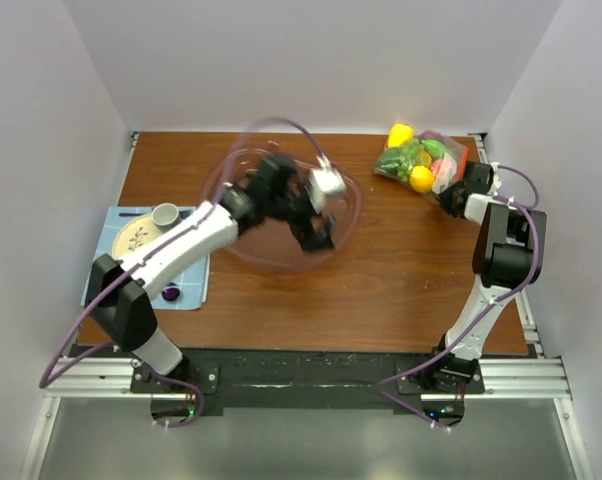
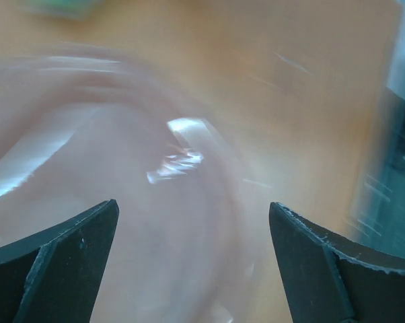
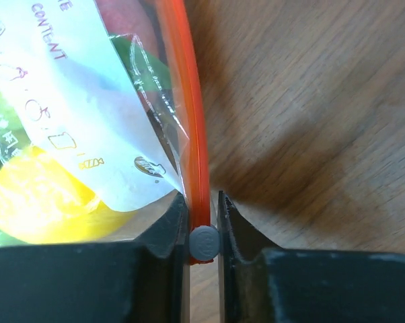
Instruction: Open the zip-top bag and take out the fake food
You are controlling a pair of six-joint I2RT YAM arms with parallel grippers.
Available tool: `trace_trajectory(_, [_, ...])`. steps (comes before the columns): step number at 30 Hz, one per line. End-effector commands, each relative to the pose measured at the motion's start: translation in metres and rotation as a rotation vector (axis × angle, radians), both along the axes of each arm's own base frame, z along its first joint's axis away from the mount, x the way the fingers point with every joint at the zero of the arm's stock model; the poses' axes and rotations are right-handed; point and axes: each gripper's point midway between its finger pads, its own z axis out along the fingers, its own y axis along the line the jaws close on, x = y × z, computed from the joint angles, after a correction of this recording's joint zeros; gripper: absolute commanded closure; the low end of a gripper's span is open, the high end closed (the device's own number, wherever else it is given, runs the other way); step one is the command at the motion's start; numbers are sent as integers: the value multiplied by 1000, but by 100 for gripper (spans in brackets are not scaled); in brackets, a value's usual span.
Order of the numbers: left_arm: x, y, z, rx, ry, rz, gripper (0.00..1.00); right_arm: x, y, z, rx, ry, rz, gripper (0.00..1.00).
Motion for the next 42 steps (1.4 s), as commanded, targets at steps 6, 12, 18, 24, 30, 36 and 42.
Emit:
trace_trajectory(6, [227,208,43,77,-311,690,0,-11,3,38,2,-96,-3,100])
trace_trajectory(12, [260,233,-17,150,-255,778,0,-24,9,66,4,-172,-4,100])
trace_trajectory(18, [283,273,-29,113,-253,881,0,-43,15,112,3,-265,-15,100])
trace_trajectory(24, [289,290,-45,134,-256,931,0,-57,29,137,28,-315,20,100])
trace_trajectory(30, [283,279,-74,140,-178,876,0,-70,34,157,25,-347,24,100])
trace_trajectory(36, [254,261,-115,172,-39,793,18,-80,32,199,-22,-390,24,100])
trace_trajectory(42, [226,254,-124,191,12,771,28,-83,38,247,-13,-484,42,100])
